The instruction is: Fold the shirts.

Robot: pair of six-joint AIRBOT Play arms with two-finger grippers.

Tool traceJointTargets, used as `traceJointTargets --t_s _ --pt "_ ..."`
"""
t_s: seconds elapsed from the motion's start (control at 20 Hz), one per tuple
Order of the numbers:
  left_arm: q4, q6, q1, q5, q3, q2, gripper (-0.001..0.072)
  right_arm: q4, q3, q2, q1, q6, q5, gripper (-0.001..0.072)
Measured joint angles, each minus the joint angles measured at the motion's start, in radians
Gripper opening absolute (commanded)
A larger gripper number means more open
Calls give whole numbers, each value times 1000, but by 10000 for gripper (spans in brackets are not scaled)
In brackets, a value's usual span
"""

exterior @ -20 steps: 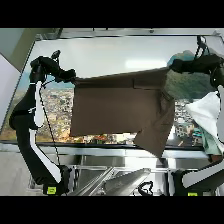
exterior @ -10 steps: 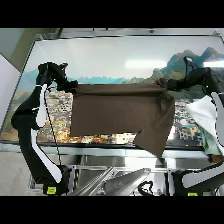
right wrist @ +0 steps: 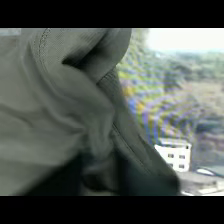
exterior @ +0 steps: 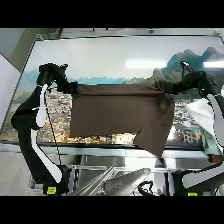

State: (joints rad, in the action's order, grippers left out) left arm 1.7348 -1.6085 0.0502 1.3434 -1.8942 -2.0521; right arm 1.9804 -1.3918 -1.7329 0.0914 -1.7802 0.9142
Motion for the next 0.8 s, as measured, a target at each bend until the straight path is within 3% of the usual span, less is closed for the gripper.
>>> traceJointTargets --t_s 0.4,0.6,0.8 --pt "112 -1 8 64 -171 64 706 44 -85 139 53 61 69 366" --pt "133 -3 58 90 -116 220 705 43 -87 268 144 83 200 365" --pt "141 12 134 229 58 396 705 16 82 394 209 79 324 365"
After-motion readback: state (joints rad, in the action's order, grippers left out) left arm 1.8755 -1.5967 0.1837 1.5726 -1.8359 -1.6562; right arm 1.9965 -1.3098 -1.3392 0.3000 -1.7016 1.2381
